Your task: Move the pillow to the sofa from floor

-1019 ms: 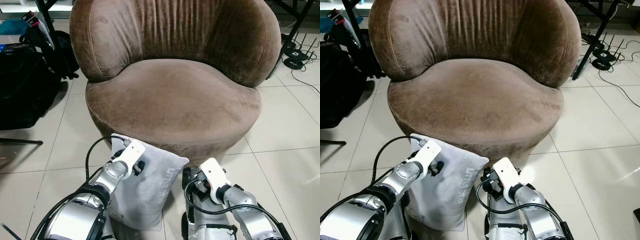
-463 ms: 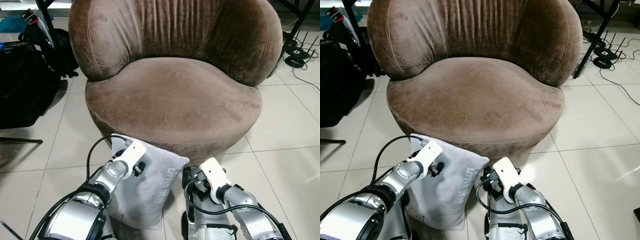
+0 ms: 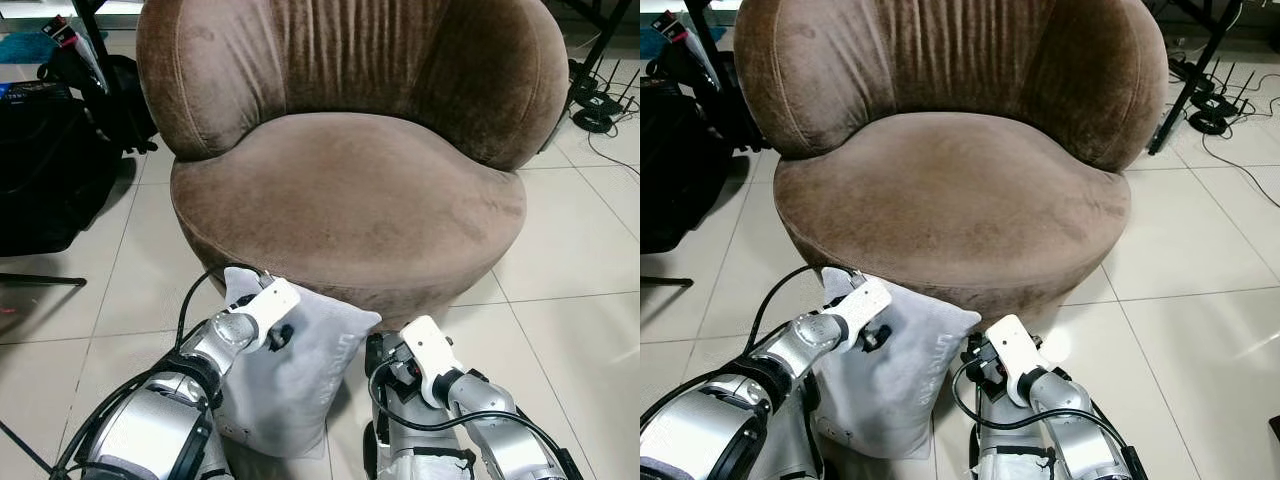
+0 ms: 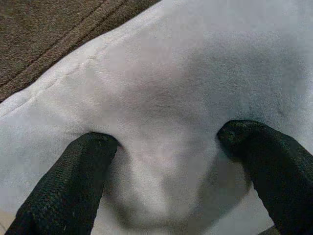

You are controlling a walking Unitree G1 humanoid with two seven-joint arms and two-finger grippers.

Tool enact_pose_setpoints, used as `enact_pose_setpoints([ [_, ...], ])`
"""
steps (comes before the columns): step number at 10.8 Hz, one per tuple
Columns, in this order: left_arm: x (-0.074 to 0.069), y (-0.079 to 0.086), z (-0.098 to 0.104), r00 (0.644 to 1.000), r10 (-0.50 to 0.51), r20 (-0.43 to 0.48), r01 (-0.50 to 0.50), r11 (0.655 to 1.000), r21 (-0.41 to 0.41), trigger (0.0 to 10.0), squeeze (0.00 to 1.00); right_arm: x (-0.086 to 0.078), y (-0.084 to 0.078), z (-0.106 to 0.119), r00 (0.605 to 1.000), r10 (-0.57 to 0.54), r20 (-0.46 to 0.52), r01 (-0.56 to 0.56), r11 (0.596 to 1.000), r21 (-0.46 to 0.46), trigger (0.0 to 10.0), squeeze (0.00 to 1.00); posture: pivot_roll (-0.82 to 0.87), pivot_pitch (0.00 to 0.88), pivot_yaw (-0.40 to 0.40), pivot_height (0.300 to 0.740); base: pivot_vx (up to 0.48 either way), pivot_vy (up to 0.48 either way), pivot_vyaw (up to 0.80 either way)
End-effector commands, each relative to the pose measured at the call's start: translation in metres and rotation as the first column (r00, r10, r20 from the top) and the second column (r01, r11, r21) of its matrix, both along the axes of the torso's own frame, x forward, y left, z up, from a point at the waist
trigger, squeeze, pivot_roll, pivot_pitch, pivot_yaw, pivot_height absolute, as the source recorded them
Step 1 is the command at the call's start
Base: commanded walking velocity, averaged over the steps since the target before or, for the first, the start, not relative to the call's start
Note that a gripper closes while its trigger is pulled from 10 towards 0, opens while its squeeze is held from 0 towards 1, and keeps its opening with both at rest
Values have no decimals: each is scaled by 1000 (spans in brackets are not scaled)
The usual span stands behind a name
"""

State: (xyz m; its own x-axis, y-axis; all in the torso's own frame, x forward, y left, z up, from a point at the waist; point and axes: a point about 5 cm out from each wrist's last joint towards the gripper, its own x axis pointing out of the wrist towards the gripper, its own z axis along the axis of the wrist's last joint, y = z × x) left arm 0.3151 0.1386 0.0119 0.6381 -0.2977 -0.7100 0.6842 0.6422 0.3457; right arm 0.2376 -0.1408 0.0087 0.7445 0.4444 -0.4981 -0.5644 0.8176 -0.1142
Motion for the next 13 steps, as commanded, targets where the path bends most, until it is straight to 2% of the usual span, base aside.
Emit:
enact_pose_setpoints([
  [1,1,-7,2,999,-47,-20,47,999,6,10000,1000,-7,-3,-6,999,-7,-35,7,1000,-12,10000,0,-261,80,-29,463,0,0,0],
  [6,-6,-5,-6,995,-79,-59,82,995,58,10000,1000,-10,-5,-8,999,-10,-40,9,1000,-15,10000,0,-261,85,-27,463,0,0,0],
  [11,-6,-5,-6,992,-118,-55,123,987,106,10000,1000,-14,-4,-9,999,-17,-48,16,1000,-14,10000,0,-269,98,-19,463,0,0,0],
  [13,-7,-3,-8,993,-98,-62,105,987,122,10000,1000,-16,-4,-10,998,-18,-52,17,1000,-14,10000,0,-270,104,-18,463,0,0,0],
])
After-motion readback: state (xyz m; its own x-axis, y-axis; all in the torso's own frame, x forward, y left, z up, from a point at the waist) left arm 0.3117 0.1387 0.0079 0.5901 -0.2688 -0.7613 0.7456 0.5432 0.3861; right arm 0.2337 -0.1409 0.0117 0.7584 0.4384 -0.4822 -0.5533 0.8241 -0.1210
